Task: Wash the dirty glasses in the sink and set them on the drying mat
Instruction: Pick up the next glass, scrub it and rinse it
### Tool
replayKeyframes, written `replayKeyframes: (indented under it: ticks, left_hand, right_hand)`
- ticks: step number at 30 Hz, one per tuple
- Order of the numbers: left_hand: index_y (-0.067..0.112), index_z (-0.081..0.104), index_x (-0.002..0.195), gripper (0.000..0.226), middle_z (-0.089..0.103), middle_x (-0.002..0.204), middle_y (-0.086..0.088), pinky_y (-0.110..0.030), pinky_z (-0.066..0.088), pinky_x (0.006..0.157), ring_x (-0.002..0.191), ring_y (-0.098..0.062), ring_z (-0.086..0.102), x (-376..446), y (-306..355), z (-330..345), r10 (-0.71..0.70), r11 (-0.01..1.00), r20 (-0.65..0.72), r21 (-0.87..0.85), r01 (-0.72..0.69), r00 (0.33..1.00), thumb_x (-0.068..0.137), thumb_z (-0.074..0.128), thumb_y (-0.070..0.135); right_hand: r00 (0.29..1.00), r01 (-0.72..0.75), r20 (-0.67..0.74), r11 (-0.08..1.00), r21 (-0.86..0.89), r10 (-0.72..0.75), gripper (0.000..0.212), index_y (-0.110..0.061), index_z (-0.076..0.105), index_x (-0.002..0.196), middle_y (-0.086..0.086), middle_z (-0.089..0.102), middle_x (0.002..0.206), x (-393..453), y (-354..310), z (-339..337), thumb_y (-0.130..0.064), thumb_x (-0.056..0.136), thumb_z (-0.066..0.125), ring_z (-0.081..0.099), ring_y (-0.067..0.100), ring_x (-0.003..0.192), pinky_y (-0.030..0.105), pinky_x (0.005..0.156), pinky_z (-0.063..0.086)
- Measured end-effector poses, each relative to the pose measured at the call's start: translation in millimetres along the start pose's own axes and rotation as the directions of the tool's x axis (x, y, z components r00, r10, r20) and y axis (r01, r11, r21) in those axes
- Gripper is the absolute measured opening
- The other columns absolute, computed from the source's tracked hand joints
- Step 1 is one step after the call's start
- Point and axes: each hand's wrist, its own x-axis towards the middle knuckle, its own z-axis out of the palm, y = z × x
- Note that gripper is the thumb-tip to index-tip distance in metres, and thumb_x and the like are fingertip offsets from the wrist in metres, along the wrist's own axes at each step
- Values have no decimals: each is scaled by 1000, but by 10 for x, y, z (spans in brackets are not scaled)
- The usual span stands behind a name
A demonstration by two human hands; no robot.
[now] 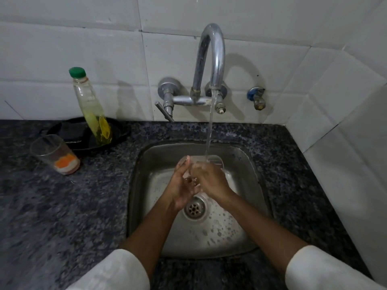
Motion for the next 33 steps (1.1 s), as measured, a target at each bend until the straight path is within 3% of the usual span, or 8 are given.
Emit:
replayKeyframes:
  ticks: [2, 7, 12, 17, 24, 26, 29, 33]
  left_hand:
    - [23, 43, 137, 60, 66, 114, -17, -43, 58, 74, 98, -30, 66, -15, 37, 2, 29, 994, 16, -105, -27, 999, 84, 71, 17]
    - [13, 56, 133, 69, 66, 119, -19, -46, 56, 88, 104, -32, 66, 16, 180, 96, -80, 994, -108, 66, 88, 991, 74, 80, 39]
    - [22, 47, 131, 46, 71, 101, -13, -38, 61, 69, 84, -25, 71, 4, 151, 139, 19, 996, 27, -91, -16, 999, 90, 67, 20]
    - [11, 64, 118, 50, 73, 100, -15, -37, 60, 71, 87, -27, 72, -67, 207, 146, -89, 992, -83, 85, 96, 993, 75, 76, 34]
    - [-6, 58, 131, 63, 59, 133, -27, -47, 41, 111, 123, -38, 57, -111, 38, 157, -96, 950, 5, -297, 93, 995, 93, 54, 44]
    - [-5, 63, 120, 54, 67, 116, -23, -43, 57, 91, 102, -33, 67, -115, 87, 217, -28, 957, -105, -290, -4, 994, 80, 70, 31]
    - [10, 63, 117, 60, 72, 111, -15, -37, 61, 72, 93, -25, 70, -96, 64, 278, 132, 991, -345, 31, -129, 929, 61, 84, 17]
    - [31, 59, 106, 65, 65, 106, 4, -32, 56, 82, 95, -11, 65, -171, -63, 311, 646, 600, -211, 735, -316, 734, 51, 92, 19]
  right_hand:
    - [994, -102, -14, 971, 215, 107, 26, -16, 69, 85, 6, 73, 89, 9, -41, -13, -30, 92, 48, 69, 23, 82, 38, 67, 54]
    - [957, 285, 227, 732, -619, -180, 26, -17, 61, 93, 5, 68, 90, -60, 208, -143, -34, 90, 41, 66, 26, 83, 42, 70, 54]
    - [999, -6, -34, 986, 164, 11, 20, -24, 67, 84, -8, 69, 78, -38, -109, -81, -27, 94, 50, 63, 7, 73, 25, 58, 45]
    - [913, 396, 227, 604, -691, -339, 15, -9, 65, 90, 6, 68, 87, -108, 133, -195, -18, 86, 53, 66, 25, 78, 37, 60, 54]
    - [941, 339, 198, 751, -566, -275, 29, -27, 64, 112, 1, 70, 106, -82, -123, -181, -38, 93, 45, 64, 21, 99, 31, 69, 45]
    - [998, 34, 48, 999, -28, -32, 34, -25, 69, 104, -2, 73, 101, -129, -57, -110, -43, 80, 53, 67, 18, 95, 33, 76, 51]
    - [861, -290, 75, 364, 885, 503, 13, -16, 66, 88, 4, 70, 83, -102, -6, -18, -27, 83, 62, 65, 21, 78, 32, 65, 50]
    - [729, -335, 324, -97, 937, 604, 27, -12, 66, 87, 4, 59, 62, -66, 144, 245, -34, 91, 51, 53, 16, 56, 26, 55, 43]
